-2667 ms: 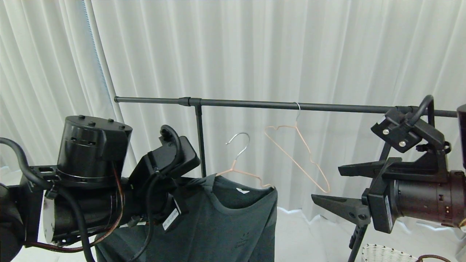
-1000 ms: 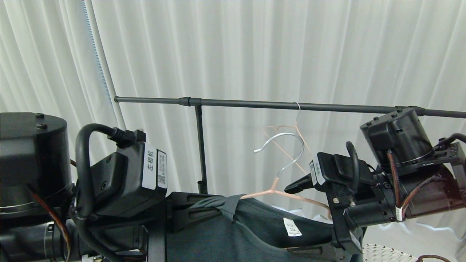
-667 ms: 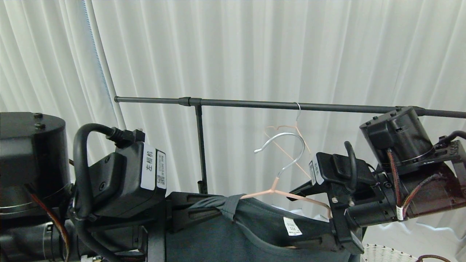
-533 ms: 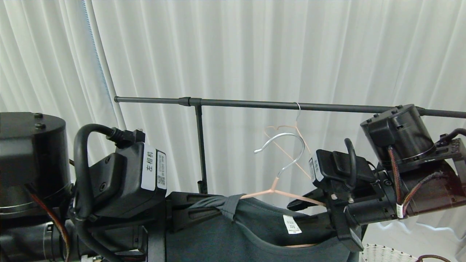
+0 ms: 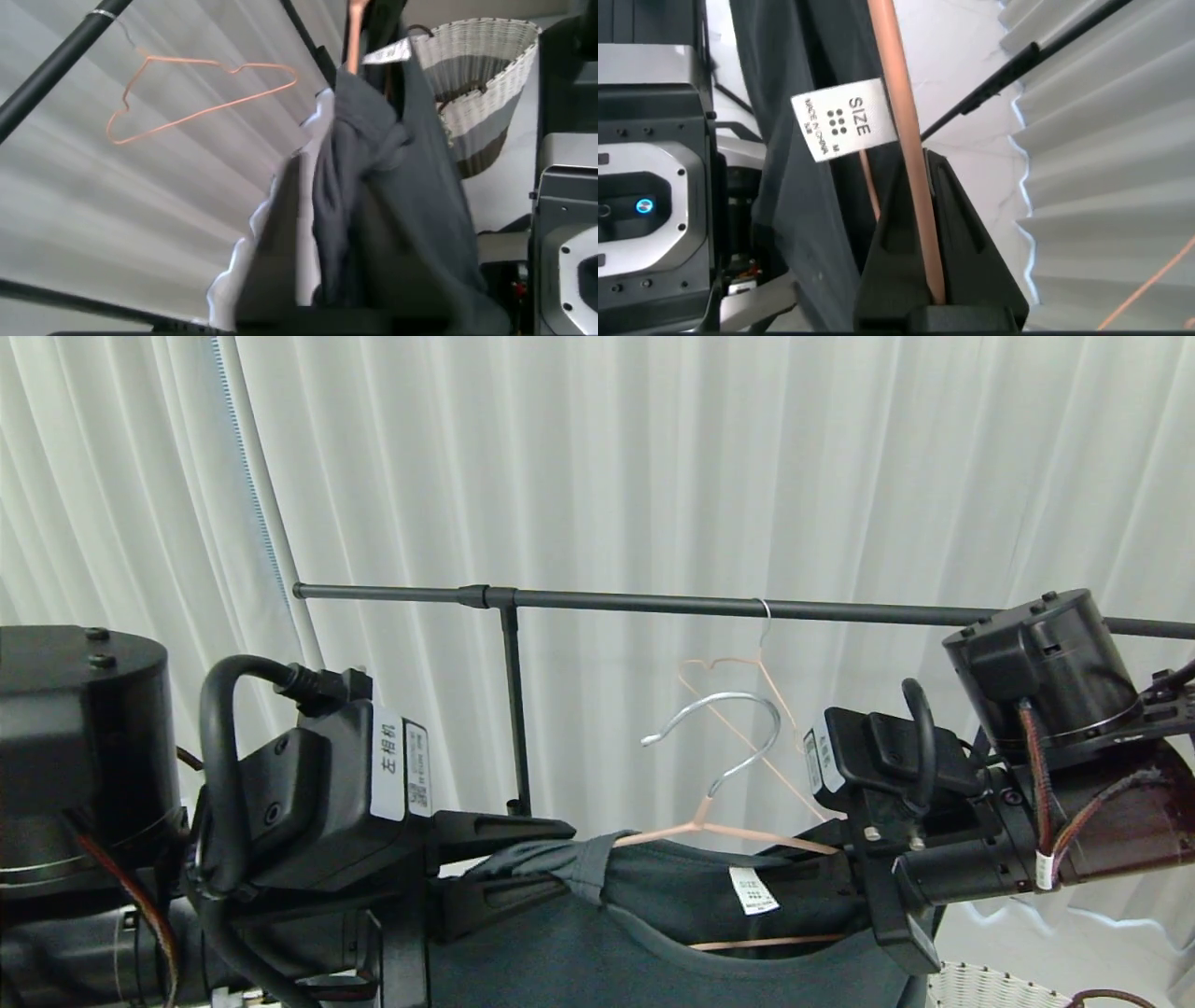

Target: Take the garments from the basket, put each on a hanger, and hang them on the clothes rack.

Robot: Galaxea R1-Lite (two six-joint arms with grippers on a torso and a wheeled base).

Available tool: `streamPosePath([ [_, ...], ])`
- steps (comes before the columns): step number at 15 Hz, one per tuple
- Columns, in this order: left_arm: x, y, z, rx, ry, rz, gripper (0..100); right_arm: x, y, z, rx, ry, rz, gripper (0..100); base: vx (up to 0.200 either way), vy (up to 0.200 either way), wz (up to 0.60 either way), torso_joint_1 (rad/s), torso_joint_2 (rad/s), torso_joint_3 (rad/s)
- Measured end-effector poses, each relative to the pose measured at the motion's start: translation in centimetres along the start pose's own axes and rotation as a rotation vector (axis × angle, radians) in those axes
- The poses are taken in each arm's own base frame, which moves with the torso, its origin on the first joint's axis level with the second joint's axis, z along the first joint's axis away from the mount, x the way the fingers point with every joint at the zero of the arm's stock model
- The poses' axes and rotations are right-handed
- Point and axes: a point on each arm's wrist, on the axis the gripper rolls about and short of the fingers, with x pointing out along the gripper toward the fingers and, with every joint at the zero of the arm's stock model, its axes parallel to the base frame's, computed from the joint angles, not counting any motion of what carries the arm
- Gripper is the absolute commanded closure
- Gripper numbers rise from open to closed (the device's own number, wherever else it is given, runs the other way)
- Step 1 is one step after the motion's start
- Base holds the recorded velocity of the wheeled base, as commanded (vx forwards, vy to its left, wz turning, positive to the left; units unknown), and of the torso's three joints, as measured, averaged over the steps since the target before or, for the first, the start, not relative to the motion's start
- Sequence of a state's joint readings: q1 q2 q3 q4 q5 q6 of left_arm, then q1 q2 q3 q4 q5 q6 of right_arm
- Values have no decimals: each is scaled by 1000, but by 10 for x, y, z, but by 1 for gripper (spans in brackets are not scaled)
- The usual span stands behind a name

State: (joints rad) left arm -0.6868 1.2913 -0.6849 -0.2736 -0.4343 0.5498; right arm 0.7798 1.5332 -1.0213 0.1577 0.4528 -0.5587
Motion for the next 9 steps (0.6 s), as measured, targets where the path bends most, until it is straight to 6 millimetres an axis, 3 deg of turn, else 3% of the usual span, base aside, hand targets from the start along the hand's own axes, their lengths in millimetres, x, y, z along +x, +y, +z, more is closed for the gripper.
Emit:
streamPosePath([
  [5,-1,2,-1,-19,20,37,0,-21,5,0,0,7,-37,100,0,0,0,0,0,0],
  [9,-4,-1,-4,-36,23,34,0,-39,-5,-8,44,30,-125,100,0,0,0,0,0,0],
])
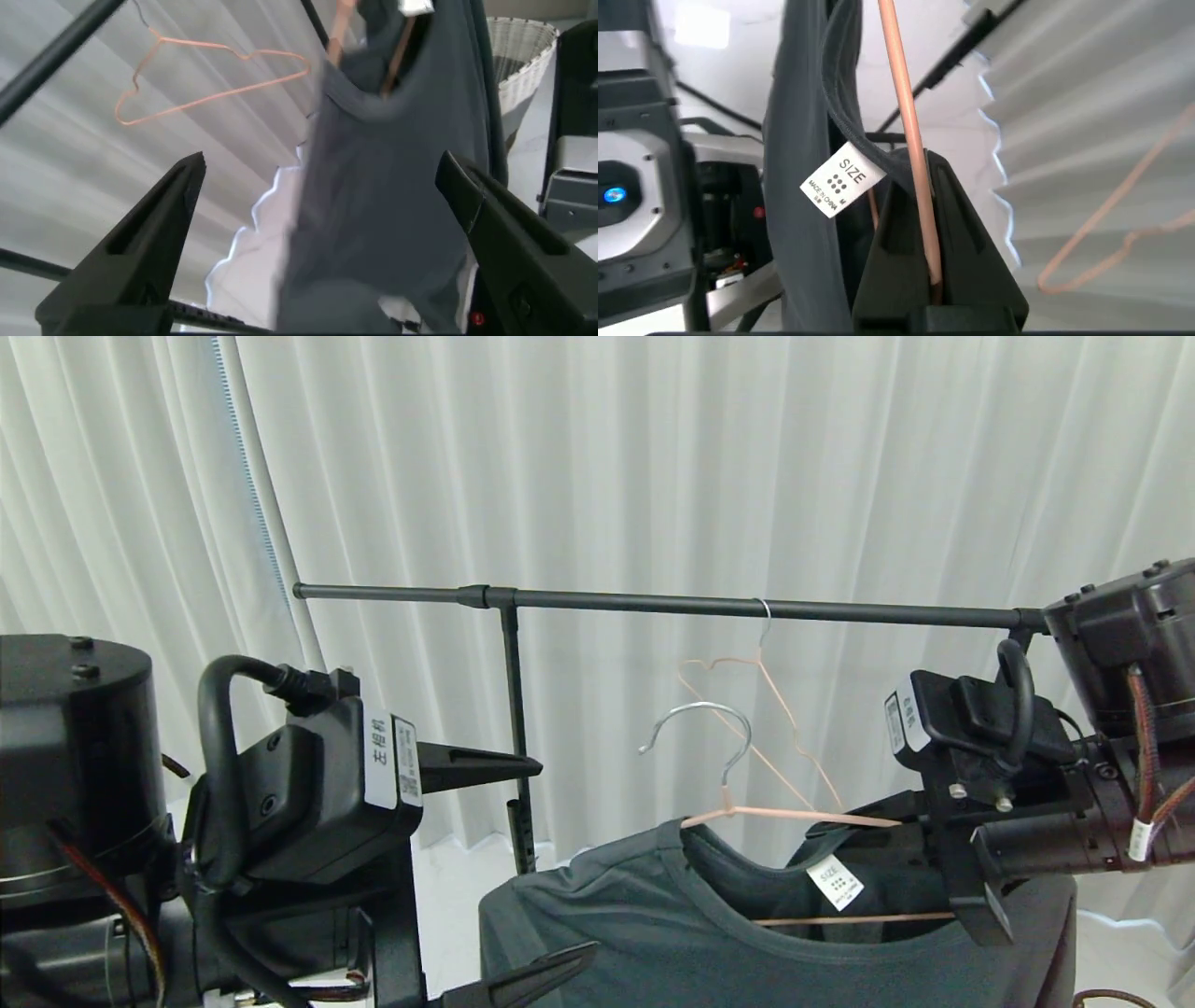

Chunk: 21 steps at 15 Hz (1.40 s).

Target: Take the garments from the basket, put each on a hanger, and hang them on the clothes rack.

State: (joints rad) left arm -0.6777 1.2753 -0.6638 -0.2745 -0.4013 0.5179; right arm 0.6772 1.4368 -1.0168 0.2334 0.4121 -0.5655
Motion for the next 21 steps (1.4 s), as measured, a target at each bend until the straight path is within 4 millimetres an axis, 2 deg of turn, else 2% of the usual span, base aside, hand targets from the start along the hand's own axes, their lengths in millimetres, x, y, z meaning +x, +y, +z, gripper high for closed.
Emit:
streamPosePath([
  [3,-7,1,-18,-36,56,35,0,-9,-8,0,6,-22,-56,100,0,0,0,0,0,0],
  [6,-24,16,-55,-144,186,176,0,-17,-13,4,-10,-77,-102,100,0,0,0,0,0,0],
  [7,-30,18,-71,-193,239,213,0,-19,-14,6,-15,-98,-115,100,0,0,0,0,0,0],
  [9,-32,17,-90,-254,304,225,0,-20,-14,8,-25,-131,-95,100,0,0,0,0,0,0],
  [13,-25,24,-110,-327,368,208,0,-23,-16,15,-60,-193,-96,100,0,0,0,0,0,0],
  [16,-21,30,-117,-363,359,167,0,-25,-15,23,-82,-226,-91,100,0,0,0,0,0,0],
  [18,-23,40,-124,-392,372,195,0,-26,-13,29,-98,-244,-84,100,0,0,0,0,0,0],
  [19,-24,46,-126,-402,375,216,100,-27,-12,31,-104,-251,-81,100,0,0,0,0,0,0],
  [21,-25,52,-128,-414,371,222,100,-27,-10,35,-114,-263,-72,100,0,0,0,0,0,0],
])
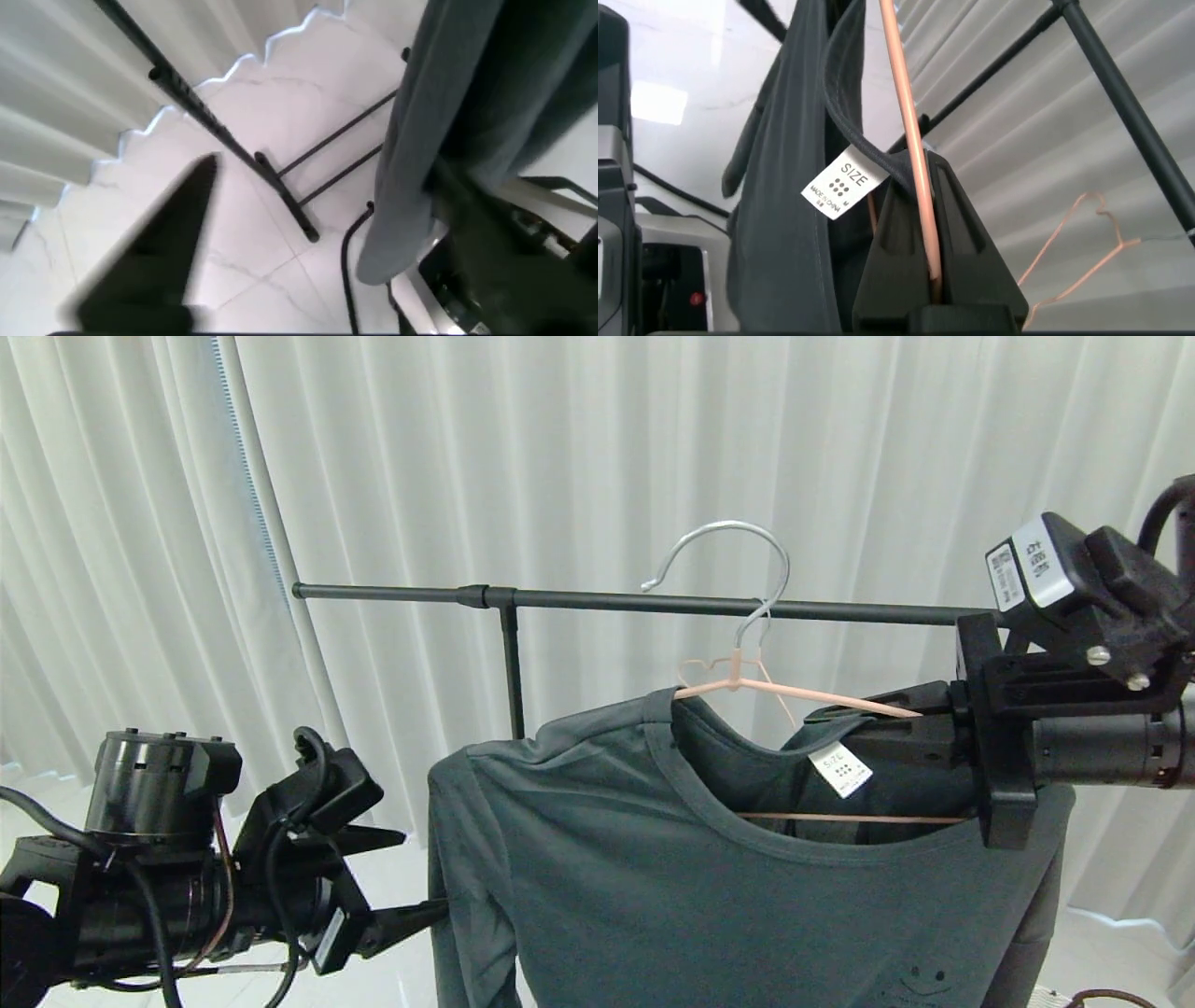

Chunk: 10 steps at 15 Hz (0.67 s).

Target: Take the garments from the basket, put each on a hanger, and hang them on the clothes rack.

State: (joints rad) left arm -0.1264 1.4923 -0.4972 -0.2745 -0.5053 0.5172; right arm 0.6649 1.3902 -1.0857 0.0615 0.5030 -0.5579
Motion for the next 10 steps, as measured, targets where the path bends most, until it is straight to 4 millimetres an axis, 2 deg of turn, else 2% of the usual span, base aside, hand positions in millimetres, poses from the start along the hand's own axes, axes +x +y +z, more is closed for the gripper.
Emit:
streamPosePath([
  [4,-1,-6,-2,4,-60,-124,100,1,1,2,-3,-5,5,100,0,0,0,0,0,0],
  [7,-4,-5,-4,-5,-59,-112,100,1,1,2,-4,-6,5,100,0,0,0,0,0,0],
  [10,-8,8,-7,-35,-57,-55,100,0,1,2,-1,-2,-2,100,0,0,0,0,0,0],
])
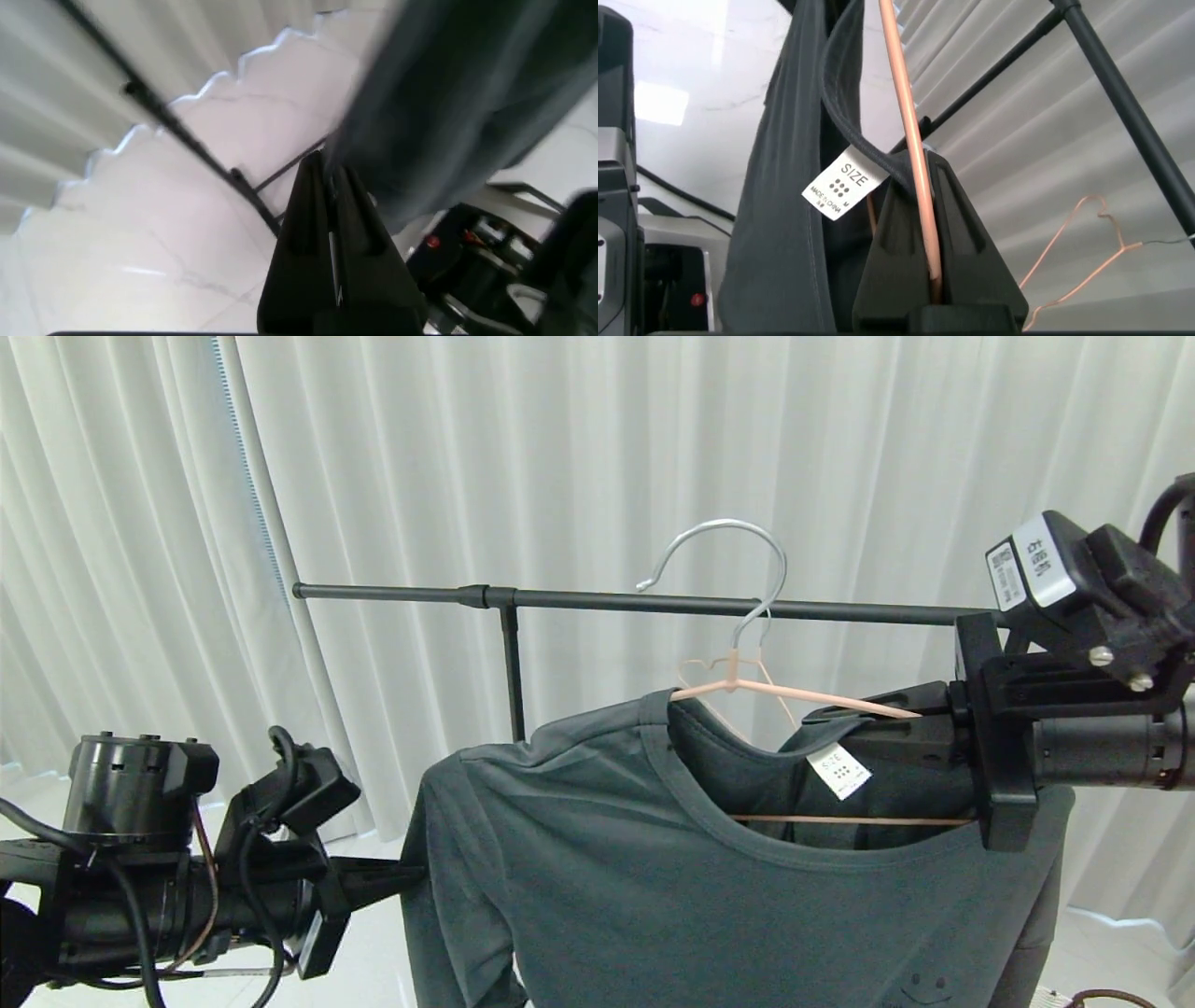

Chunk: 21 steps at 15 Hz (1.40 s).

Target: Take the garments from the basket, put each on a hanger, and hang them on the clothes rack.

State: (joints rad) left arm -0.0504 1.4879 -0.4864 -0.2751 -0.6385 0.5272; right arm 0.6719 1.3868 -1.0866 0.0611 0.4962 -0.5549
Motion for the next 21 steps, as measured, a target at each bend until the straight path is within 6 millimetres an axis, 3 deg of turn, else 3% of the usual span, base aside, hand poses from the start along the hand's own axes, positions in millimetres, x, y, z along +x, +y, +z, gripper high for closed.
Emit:
streamPosePath([
  [5,-13,25,-8,-40,-7,146,100,-2,0,0,1,4,-9,100,0,0,0,0,0,0],
  [9,-16,66,-16,-13,-53,385,100,-7,-4,-2,12,10,-34,100,0,0,0,0,0,0],
  [13,-8,62,-16,-12,-49,348,100,-8,-5,-3,35,12,-41,100,0,0,0,0,0,0],
  [14,-7,58,-12,4,-58,335,0,-8,-5,-3,36,13,-43,100,0,0,0,0,0,0],
  [18,-12,49,-1,24,-97,332,0,-12,-10,-10,78,90,-141,100,0,0,0,0,0,0],
  [21,-23,36,14,-78,-186,321,0,-21,-19,-16,156,130,-242,100,0,0,0,0,0,0],
])
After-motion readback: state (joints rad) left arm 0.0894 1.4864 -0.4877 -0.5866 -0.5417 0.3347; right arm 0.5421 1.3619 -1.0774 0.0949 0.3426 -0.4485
